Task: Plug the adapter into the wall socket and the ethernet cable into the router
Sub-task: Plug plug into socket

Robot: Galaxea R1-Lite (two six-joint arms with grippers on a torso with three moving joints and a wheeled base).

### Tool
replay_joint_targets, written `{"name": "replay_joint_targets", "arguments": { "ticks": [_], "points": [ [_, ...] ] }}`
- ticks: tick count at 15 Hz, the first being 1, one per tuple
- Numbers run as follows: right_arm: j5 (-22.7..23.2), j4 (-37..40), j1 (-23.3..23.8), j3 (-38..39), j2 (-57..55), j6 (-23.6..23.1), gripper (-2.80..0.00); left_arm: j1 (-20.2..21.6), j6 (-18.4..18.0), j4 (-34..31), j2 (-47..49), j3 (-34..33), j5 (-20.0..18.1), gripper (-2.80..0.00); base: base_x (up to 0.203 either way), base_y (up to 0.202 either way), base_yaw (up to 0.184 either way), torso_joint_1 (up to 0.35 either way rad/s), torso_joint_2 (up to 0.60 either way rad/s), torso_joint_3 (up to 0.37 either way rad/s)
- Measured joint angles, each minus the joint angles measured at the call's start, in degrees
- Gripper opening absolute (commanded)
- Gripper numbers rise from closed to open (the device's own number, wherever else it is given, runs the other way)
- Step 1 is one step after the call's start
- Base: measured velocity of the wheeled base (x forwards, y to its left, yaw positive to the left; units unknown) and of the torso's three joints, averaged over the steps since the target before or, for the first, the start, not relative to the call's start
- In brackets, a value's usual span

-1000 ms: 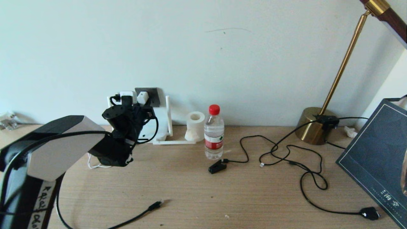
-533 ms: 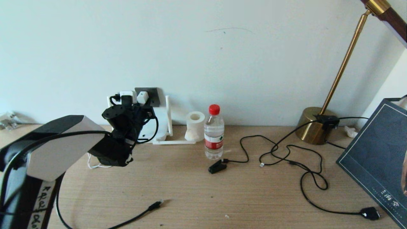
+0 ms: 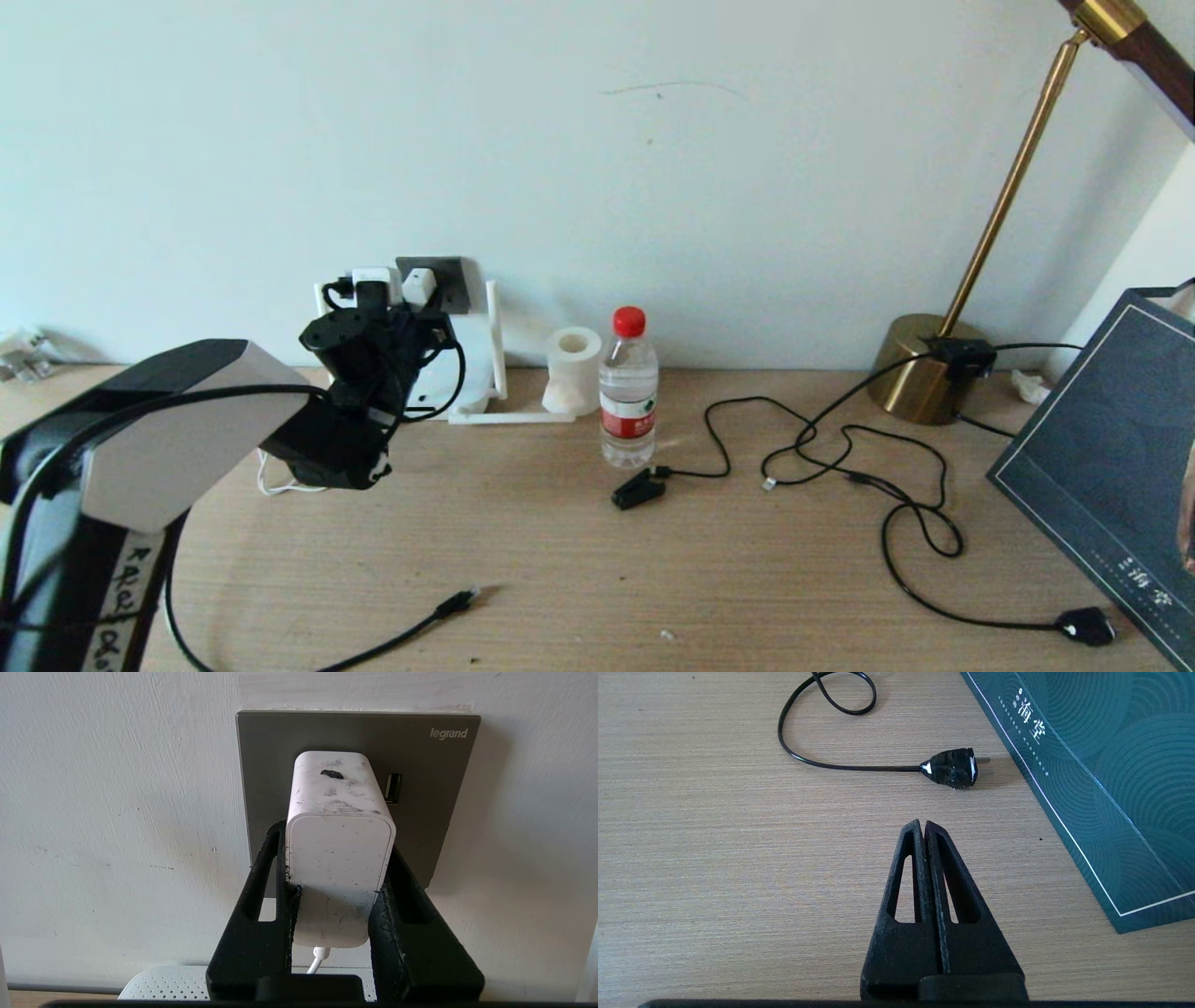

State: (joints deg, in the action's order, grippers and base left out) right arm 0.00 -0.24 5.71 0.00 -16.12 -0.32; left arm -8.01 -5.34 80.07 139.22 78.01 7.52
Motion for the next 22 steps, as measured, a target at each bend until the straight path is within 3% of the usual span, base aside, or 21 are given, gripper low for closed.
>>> {"name": "replay_joint_targets", "arguments": {
  "ticks": [18,19,22],
  "points": [
    [0.00,0.02,0.00,0.00,0.00,0.02,-2.80,-0.74,0.13,-1.83,0.46,1.87,0.20,-2.80,0.000,0.000,0.000,0.000,0.00,0.000],
    [0.00,-0.01,0.00,0.00,0.00,-0.01,-2.80,-0.76,0.17,-1.80,0.45,1.87,0.24,0.00,0.000,0.000,0.000,0.000,0.00,0.000],
    [0.00,0.02,0.00,0.00,0.00,0.02,-2.80,-0.96,0.19,-1.71,0.34,2.00,0.85,0.00,0.000,0.000,0.000,0.000,0.00,0.000]
  ]
}}
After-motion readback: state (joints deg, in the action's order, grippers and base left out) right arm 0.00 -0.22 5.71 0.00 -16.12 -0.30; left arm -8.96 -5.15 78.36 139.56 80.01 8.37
